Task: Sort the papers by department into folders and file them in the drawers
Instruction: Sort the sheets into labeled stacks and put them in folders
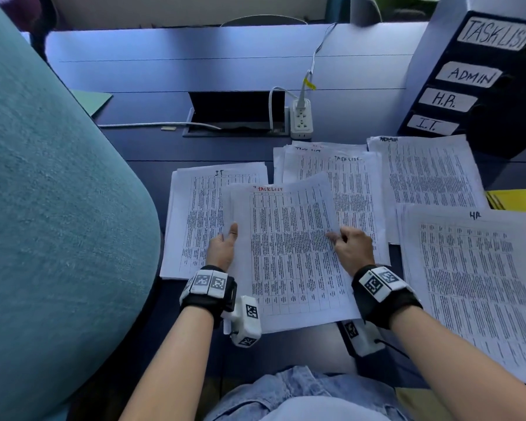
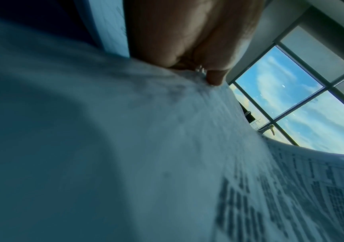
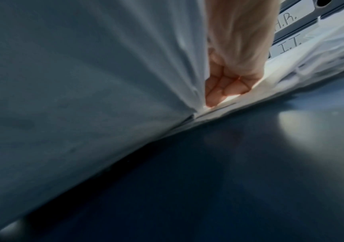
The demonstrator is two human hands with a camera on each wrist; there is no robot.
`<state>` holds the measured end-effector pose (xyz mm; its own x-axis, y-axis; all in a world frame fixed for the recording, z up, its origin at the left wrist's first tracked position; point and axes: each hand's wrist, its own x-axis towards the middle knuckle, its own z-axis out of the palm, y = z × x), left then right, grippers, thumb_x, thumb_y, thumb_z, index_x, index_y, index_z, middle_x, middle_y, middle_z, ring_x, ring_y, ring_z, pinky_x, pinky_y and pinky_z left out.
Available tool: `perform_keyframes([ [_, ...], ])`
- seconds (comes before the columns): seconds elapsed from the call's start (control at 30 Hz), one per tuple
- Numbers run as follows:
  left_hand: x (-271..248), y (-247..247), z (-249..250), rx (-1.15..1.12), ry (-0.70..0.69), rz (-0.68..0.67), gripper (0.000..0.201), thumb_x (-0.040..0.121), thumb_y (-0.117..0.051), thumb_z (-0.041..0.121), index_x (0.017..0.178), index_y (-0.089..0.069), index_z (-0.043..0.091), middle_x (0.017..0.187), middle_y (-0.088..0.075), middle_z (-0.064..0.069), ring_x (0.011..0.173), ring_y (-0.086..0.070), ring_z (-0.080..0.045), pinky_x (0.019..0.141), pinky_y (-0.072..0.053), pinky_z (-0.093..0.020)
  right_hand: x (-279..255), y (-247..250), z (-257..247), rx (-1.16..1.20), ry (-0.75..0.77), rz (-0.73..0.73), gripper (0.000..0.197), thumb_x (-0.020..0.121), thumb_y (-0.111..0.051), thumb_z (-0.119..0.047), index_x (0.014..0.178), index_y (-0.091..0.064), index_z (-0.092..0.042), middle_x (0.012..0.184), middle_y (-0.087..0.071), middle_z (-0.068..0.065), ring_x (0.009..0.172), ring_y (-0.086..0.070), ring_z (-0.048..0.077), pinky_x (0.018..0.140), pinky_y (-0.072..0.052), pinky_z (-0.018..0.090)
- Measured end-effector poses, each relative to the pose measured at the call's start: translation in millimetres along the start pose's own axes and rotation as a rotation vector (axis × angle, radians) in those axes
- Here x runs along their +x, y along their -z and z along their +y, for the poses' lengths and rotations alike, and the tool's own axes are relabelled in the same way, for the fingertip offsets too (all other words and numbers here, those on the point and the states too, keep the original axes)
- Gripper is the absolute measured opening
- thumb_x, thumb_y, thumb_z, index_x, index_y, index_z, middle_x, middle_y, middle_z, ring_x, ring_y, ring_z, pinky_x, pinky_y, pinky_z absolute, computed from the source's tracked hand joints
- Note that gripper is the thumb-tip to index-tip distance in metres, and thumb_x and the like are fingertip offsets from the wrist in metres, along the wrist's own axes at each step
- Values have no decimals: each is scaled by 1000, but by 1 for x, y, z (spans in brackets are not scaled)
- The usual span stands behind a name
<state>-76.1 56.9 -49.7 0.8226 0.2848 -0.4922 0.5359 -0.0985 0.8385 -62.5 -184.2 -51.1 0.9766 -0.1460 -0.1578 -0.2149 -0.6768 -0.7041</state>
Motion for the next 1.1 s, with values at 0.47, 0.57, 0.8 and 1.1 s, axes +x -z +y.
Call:
perform_keyframes([
  [0.47, -5, 4, 5, -118, -128, 38, 44, 92, -46, 5, 106, -44, 46, 136, -42, -15, 96, -51, -29, 83, -46, -50, 13, 17, 0, 423, -84, -54, 30, 89, -36, 13, 77, -58, -5, 76, -54, 6, 73, -49, 18, 64, -44, 27],
  [0.57, -12, 2, 13, -217, -56, -47, 47, 85, -48, 42, 122, -54, 14, 133, -49, -11, 123, -44, -24, 110, -30, -47, 14, 18, -5, 508, -114, -107, 34, 88, -36, 16, 79, -59, -8, 82, -58, 5, 79, -55, 17, 69, -48, 26],
  [0.8, 2, 2, -1, -204, 11, 73, 27, 83, -64, 7, 104, -61, -9, 111, -62, -23, 107, -57, -30, 101, -42, -40, 9, 16, -16, 334, -59, -150, 31, 91, -53, -4, 122, -48, -1, 112, -60, 17, 100, -59, 28, 89, -50, 40],
  [1.1, 7, -4, -2, -209, -77, 171, 31, 80, -68, 10, 103, -63, -10, 105, -65, -24, 65, -53, -7, 74, -45, -22, 14, 46, -21, 246, 3, -211, 46, 92, -53, -8, 136, -40, -5, 101, -55, 8, 85, -57, 19, 72, -47, 23],
])
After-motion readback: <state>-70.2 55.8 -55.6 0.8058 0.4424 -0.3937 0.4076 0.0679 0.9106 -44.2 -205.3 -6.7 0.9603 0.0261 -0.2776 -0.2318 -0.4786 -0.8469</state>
